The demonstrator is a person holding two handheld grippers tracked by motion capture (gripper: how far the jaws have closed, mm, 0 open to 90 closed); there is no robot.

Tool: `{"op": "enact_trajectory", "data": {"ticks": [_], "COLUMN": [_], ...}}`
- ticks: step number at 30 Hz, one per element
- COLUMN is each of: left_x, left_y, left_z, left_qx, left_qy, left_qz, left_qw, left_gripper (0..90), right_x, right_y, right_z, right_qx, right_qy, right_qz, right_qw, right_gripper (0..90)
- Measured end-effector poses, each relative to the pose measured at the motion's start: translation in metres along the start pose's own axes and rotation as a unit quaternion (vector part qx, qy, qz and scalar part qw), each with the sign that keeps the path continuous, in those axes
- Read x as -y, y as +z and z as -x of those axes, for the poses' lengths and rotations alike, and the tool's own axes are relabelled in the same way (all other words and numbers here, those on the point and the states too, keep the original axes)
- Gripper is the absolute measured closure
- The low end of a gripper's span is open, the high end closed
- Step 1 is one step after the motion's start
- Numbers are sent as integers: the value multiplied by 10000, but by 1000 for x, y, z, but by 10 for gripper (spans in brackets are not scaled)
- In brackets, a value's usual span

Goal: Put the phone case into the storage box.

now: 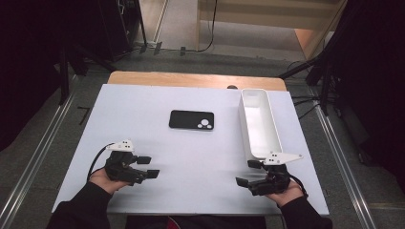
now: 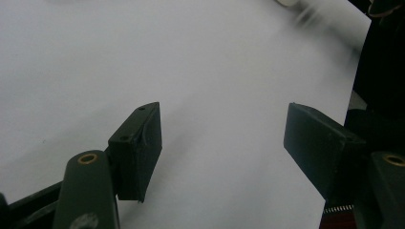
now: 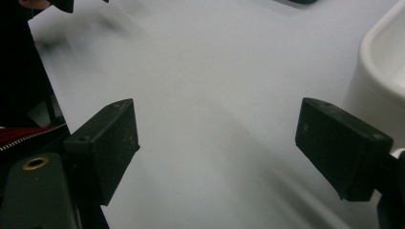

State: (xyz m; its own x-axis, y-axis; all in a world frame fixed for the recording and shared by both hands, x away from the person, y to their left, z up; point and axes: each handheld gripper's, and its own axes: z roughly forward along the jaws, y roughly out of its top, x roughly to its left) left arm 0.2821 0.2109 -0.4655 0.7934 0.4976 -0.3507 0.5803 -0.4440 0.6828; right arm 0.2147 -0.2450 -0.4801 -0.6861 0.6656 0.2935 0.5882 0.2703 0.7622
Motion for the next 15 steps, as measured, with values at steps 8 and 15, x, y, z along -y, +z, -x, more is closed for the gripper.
{"op": "enact_trajectory", "data": {"ticks": [8,15], "left_x": [0,0], "left_y": [0,0], "left_z": [0,0], "left_qx": [-13,-28], "left_qy": [13,8], "left_qz": [-8,-4], "left_qw": [10000,10000], "left_gripper": [288,288], "right_x": [0,0], "right_y": [0,0], "right_z": [1,1], "right_qx": [15,-13], "right_qy": [24,48], "right_qz": [-23,-38], "right_qw": [10000,10000], "right_gripper": [130,130]}}
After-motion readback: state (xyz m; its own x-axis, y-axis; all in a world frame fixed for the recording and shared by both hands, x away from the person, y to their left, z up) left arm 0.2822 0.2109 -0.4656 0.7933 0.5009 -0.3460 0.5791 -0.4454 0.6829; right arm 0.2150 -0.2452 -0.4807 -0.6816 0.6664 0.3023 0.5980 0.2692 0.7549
